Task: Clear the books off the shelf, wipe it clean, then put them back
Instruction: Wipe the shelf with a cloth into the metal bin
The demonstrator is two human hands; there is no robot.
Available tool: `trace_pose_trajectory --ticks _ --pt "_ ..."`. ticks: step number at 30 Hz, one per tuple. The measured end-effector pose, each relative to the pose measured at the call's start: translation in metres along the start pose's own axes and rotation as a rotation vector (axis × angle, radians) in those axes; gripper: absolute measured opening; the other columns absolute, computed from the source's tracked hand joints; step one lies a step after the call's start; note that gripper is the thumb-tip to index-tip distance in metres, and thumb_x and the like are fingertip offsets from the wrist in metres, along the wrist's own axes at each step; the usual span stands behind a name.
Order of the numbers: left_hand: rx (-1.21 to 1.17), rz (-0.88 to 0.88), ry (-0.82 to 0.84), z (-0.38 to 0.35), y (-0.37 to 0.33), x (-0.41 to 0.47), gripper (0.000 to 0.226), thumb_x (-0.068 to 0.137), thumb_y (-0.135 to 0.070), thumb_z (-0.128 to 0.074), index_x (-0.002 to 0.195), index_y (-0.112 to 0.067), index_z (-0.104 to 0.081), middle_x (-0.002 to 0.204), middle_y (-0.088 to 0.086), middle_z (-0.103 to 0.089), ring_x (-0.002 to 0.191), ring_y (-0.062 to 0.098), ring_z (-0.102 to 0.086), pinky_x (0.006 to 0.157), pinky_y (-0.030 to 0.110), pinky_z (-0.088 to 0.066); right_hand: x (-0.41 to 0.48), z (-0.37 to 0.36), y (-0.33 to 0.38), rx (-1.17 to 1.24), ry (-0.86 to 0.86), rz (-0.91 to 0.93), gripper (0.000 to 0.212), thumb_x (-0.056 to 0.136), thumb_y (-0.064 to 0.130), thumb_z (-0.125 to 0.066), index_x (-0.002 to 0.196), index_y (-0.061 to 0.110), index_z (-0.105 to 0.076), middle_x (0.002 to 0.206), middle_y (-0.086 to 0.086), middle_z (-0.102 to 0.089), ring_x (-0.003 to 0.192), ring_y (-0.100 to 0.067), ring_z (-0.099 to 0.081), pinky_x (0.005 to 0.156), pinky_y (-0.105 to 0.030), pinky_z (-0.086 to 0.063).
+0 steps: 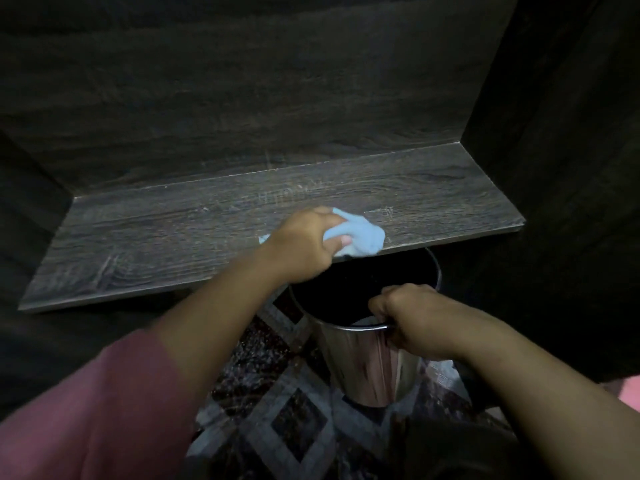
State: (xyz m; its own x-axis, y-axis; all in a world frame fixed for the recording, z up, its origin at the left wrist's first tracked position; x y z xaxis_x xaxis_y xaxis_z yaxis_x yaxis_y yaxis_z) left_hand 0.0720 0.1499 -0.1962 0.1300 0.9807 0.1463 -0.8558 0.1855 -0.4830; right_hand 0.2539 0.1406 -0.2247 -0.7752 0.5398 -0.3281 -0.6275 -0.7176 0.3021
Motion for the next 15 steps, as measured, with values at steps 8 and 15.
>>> trace_pose_trajectory --ticks 8,15 --pt "-0.038 0.192 -0.337 0.037 0.017 0.033 0.035 0.091 -0.029 -0.057 0.117 -0.009 -0.067 0.106 0.017 -0.062 0.099 0.027 -0.057 0.082 0.026 -0.037 -0.009 -0.004 0.009 0.072 0.053 -0.031 0.037 0.078 0.011 -0.057 0.067 0.045 -0.045 0.099 0.003 -0.052 0.096 -0.033 -0.056 0.081 -0.037 -0.049" --pt "0.312 0.29 -0.169 0.01 0.067 0.067 0.04 0.097 -0.043 -0.047 0.134 -0.031 -0.055 0.131 0.008 -0.05 0.118 0.032 -0.042 0.103 0.038 -0.031 0.006 -0.01 0.006 0.044 0.047 -0.029 0.021 0.079 0.005 -0.056 0.092 0.021 -0.057 0.102 -0.002 -0.061 0.099 -0.029 -0.059 0.085 -0.031 -0.046"
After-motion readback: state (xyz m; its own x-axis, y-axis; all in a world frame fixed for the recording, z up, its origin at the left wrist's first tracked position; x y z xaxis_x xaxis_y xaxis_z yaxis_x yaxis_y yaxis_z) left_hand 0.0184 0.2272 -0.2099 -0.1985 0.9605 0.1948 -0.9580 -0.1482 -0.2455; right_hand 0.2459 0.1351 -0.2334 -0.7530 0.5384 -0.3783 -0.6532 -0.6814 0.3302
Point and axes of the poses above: each hand's wrist, its own x-axis towards the middle knuckle, its own z-axis out of the back of the hand, y = z × x, the point moved 3 cm from there along x, towards the middle knuckle
